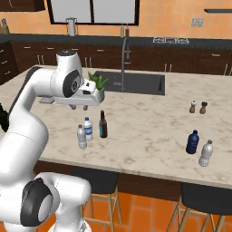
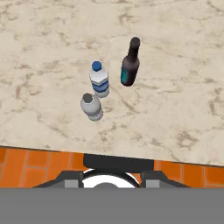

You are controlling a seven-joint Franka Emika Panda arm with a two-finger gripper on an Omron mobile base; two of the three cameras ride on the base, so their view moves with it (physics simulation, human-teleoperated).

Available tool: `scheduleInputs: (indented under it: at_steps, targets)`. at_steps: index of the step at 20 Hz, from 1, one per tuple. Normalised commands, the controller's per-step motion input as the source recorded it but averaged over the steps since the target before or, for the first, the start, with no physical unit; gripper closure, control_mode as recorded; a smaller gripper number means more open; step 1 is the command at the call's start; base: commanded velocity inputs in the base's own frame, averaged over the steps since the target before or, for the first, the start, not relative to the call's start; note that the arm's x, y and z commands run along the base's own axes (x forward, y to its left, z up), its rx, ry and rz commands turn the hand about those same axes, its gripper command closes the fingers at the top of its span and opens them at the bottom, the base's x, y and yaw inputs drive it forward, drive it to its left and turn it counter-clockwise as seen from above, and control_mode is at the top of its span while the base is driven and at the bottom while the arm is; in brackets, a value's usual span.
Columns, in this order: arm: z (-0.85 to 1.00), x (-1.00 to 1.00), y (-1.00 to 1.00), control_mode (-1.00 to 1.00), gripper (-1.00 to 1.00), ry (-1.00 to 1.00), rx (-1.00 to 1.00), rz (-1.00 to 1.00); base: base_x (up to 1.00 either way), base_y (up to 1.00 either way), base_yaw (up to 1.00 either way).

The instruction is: Move the plastic bottles in the middle to the plastics group, and the glass bottles in the middle to the glass group.

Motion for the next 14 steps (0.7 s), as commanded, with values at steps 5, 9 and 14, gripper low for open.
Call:
scheduleInputs:
  at_steps: [5,9,14]
  targets:
    - [-0.17,-0.23,0.00,-1.00,-1.00,-0.01,0.00,0.00,0.00,0.00,0.00]
    - [-0.55,-0.17,0.29,-1.00,-1.00,-0.03,0.01,0.00,0.00,0.00,0.00]
    - [-0.63,0.26,0.44,-1.00,-1.00,-0.01,0.00,-0.04,0.00,0.00,0.00]
